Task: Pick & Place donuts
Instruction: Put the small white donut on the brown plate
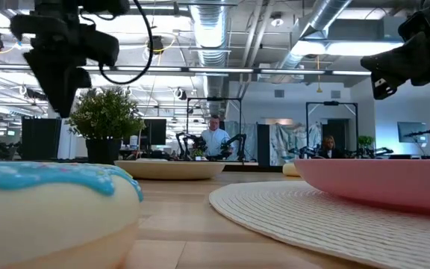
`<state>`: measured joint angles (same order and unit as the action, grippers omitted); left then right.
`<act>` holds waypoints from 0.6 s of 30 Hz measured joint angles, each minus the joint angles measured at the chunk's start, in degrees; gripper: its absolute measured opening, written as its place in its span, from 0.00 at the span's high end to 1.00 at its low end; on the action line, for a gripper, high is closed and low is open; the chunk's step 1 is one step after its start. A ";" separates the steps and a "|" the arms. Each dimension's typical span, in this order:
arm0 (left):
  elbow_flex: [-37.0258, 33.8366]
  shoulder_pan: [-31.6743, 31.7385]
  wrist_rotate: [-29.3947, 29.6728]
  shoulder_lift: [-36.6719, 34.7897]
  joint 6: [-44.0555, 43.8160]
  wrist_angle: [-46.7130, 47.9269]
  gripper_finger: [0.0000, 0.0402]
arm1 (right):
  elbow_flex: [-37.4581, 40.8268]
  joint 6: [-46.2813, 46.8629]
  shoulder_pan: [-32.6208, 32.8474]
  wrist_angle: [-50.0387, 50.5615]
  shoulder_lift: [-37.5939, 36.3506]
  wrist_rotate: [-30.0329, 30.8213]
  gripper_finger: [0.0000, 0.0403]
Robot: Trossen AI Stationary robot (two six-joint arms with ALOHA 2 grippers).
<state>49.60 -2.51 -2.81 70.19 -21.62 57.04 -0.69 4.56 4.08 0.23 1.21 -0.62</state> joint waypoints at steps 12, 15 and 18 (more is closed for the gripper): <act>0.00 -0.01 5.58 9.50 20.14 1.00 0.23 | 0.00 0.00 0.01 -0.01 0.01 0.00 1.00; 0.00 0.16 5.90 12.55 23.39 0.55 0.22 | 0.02 0.00 0.02 -0.02 0.00 0.02 1.00; 0.00 0.39 8.05 15.79 26.05 -0.41 0.22 | 0.01 0.00 0.01 -0.02 0.00 0.01 1.00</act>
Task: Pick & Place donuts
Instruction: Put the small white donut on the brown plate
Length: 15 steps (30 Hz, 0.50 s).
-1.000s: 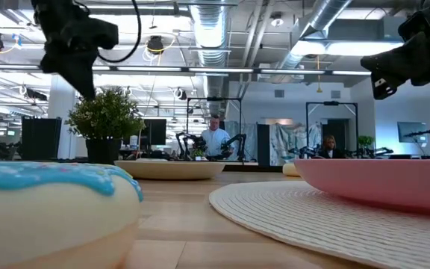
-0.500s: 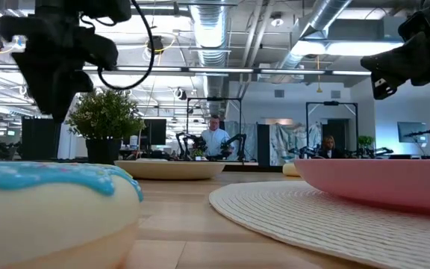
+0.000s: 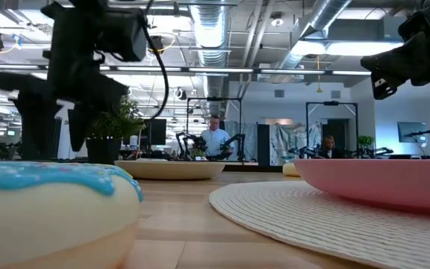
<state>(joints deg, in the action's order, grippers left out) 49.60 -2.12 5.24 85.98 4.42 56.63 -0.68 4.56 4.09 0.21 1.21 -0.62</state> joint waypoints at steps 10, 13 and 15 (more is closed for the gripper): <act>-0.59 2.99 2.80 8.72 1.96 -1.19 0.22 | 0.01 0.00 -0.01 0.02 0.00 0.00 1.00; -1.44 3.82 1.96 8.67 1.95 -1.87 0.24 | 0.01 0.00 -0.01 0.02 0.00 0.01 1.00; -1.69 4.23 1.36 8.60 1.75 -2.13 0.26 | -0.01 0.00 -0.01 0.01 0.00 0.00 1.00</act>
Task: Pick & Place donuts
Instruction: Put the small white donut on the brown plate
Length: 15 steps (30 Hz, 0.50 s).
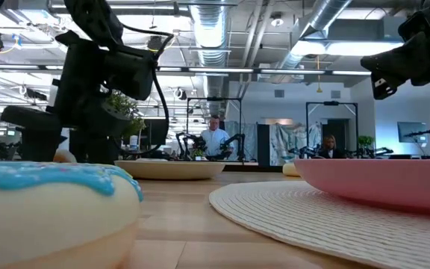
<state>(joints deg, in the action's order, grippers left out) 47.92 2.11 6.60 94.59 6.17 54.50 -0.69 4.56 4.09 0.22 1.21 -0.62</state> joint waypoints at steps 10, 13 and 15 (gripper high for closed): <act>1.86 0.15 -1.04 0.22 -3.33 3.18 0.35 | 0.01 0.00 0.01 0.00 0.01 0.01 1.00; 2.23 0.13 -1.21 0.22 -4.16 4.38 0.35 | 0.00 0.00 0.01 0.01 0.00 0.02 1.00; 2.23 0.13 -1.24 0.22 -4.23 4.51 0.35 | 0.00 0.00 0.01 -0.01 0.02 0.00 1.00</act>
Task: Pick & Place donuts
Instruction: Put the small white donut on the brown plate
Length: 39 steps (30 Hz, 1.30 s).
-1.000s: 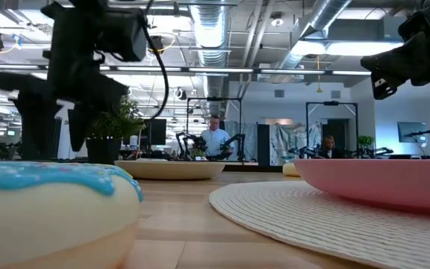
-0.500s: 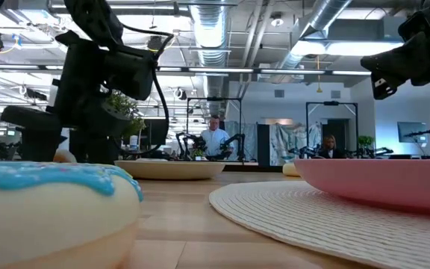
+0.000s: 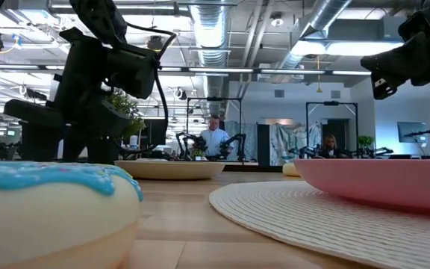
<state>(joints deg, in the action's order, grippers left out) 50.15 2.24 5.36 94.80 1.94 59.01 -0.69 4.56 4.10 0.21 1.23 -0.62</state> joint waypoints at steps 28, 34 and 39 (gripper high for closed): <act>-2.91 0.02 -1.25 -0.13 -1.51 -2.73 0.39 | 0.01 0.00 -0.01 0.01 -0.02 0.02 1.00; -2.93 -0.02 -1.48 -0.11 -1.77 -2.67 0.48 | 0.02 0.00 0.00 0.02 -0.02 0.02 1.00; -2.93 -0.02 -1.61 -0.10 -2.91 -2.05 0.53 | 0.00 0.00 0.00 0.02 -0.01 0.01 1.00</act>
<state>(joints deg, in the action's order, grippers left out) 47.22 2.22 3.75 94.70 -0.97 56.96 -0.69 4.56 4.10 0.23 1.22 -0.62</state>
